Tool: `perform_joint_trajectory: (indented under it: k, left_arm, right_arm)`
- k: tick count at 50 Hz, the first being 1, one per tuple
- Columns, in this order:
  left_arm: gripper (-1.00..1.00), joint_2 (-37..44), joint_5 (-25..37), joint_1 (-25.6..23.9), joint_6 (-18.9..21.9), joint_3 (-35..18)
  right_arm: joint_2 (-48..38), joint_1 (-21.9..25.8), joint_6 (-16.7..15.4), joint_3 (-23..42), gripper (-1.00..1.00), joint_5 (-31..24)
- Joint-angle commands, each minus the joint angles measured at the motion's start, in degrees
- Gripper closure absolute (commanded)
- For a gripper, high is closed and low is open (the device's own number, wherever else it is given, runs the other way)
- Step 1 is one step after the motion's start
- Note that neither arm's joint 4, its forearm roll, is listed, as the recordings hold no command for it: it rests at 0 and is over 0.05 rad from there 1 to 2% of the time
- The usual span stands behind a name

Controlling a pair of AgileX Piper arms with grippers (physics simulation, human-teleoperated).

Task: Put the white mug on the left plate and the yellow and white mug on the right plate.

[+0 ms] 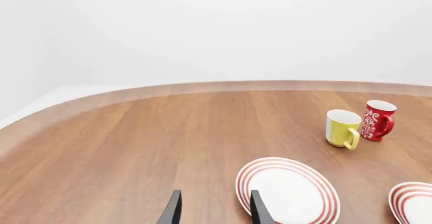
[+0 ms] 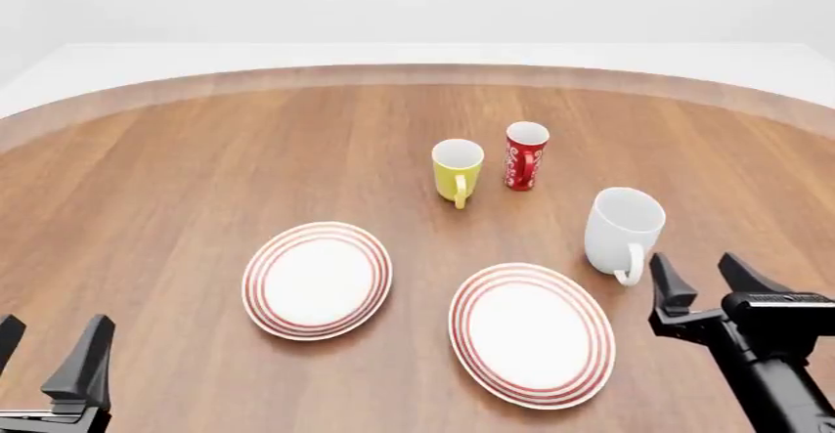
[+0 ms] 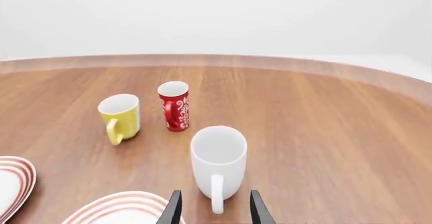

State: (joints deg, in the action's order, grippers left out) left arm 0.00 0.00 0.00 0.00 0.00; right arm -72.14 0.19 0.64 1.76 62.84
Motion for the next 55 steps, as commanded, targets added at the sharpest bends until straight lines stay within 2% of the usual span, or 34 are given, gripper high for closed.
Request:
perform_joint_trajectory:
  k: [1,21,55]
  left_arm:
    - [-1.00,0.00,0.00,0.00,0.00,0.00]
    - [-1.00,0.00,0.00,0.00,0.00,0.00]
    - [-1.00,0.00,0.00,0.00,0.00,0.00]
  right_arm:
    - [-6.15,-0.53,0.49,0.89,-1.00,4.17]
    - [-12.65,-0.74,1.47,3.36,-1.00,6.86]
    - [-20.46,-1.10,2.33,7.87,-1.00,7.04]
